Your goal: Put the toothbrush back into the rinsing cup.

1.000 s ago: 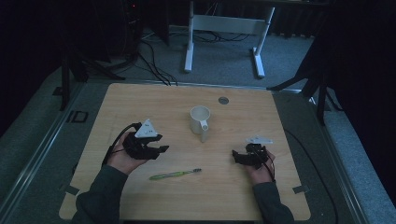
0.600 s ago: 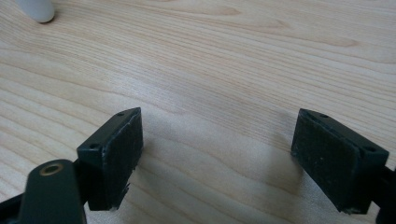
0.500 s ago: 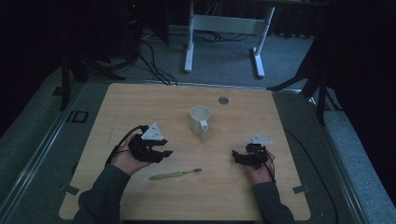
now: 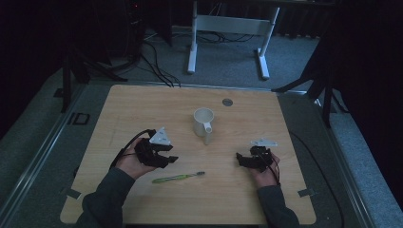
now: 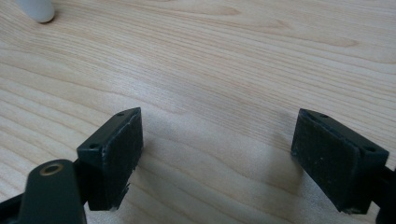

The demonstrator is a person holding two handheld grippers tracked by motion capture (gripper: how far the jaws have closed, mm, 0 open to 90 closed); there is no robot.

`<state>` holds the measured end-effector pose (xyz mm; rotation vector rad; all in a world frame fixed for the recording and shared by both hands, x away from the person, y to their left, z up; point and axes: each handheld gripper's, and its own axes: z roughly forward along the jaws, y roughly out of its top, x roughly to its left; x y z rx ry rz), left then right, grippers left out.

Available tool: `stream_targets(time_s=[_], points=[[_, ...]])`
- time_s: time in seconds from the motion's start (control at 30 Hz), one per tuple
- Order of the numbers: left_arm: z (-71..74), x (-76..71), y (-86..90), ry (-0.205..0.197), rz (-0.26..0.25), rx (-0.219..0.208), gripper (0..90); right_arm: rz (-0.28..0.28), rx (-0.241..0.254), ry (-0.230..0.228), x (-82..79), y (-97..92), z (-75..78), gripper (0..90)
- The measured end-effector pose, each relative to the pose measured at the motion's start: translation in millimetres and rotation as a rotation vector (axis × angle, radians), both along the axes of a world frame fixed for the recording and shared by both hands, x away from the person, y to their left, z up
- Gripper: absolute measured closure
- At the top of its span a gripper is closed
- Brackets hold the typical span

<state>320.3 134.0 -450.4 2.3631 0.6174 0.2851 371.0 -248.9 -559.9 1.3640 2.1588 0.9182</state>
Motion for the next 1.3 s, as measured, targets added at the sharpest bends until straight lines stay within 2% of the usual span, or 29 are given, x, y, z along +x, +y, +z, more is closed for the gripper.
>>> stream_targets(time_s=[0.4,0.73,0.77,1.3], points=[[-7.3,1.6,-7.5,0.031,-0.016,0.044,51.7,0.000,0.000,0.000,0.0,0.0,0.0,16.4],[-12.8,2.2,-12.9,0.051,-0.030,0.093,51.3,0.000,-0.001,0.000,0.0,-0.1,0.0,16.4],[-15.4,2.1,-15.2,0.058,-0.034,0.109,51.3,0.000,0.000,0.000,0.0,-0.1,0.0,16.4],[-21.3,2.2,-24.3,0.073,-0.057,0.168,50.8,0.001,0.000,0.000,0.1,0.0,0.0,16.4]])
